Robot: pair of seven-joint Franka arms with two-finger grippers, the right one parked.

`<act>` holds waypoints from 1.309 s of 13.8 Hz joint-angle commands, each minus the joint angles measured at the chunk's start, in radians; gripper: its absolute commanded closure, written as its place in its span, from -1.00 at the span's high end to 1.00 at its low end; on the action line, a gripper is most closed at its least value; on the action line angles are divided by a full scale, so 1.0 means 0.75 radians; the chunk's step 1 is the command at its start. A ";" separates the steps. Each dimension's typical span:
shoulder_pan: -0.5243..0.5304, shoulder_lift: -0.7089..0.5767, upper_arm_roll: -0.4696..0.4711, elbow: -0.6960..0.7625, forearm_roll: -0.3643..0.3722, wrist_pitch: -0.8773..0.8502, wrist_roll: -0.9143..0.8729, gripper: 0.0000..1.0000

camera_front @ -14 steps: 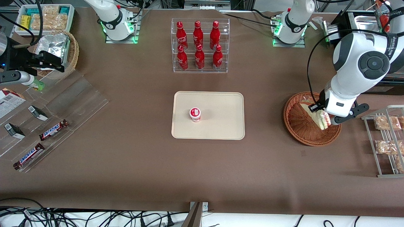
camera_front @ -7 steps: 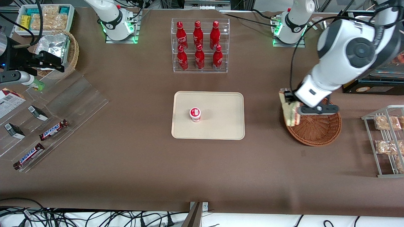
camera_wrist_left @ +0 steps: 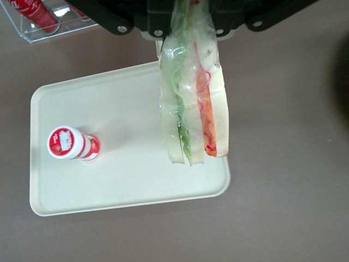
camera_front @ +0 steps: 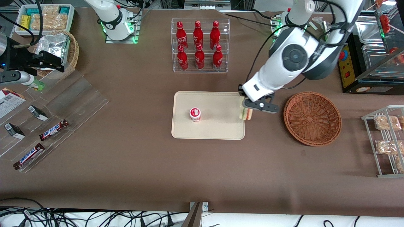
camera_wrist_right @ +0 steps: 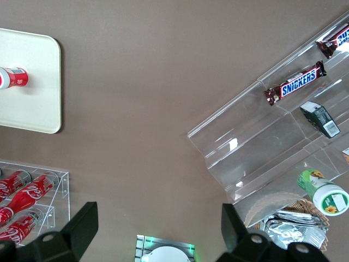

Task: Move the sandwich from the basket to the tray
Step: 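Carry the sandwich with the left gripper over the cream tray, then lower the sandwich onto the tray beside the red cup and open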

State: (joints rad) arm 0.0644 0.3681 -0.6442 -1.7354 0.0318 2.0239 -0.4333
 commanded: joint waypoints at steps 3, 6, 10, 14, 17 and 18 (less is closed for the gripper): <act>-0.118 0.229 -0.004 0.029 0.254 0.136 -0.248 -1.00; -0.182 0.341 -0.002 0.023 0.427 0.204 -0.408 -1.00; -0.219 0.440 0.002 0.021 0.620 0.267 -0.541 -1.00; -0.219 0.454 0.002 0.007 0.659 0.269 -0.555 -1.00; -0.219 0.454 0.004 0.013 0.659 0.269 -0.657 0.74; -0.219 0.452 0.004 0.015 0.661 0.269 -0.664 1.00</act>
State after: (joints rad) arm -0.0938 0.7101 -0.6427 -1.7359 0.4961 2.2242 -0.8865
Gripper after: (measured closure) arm 0.767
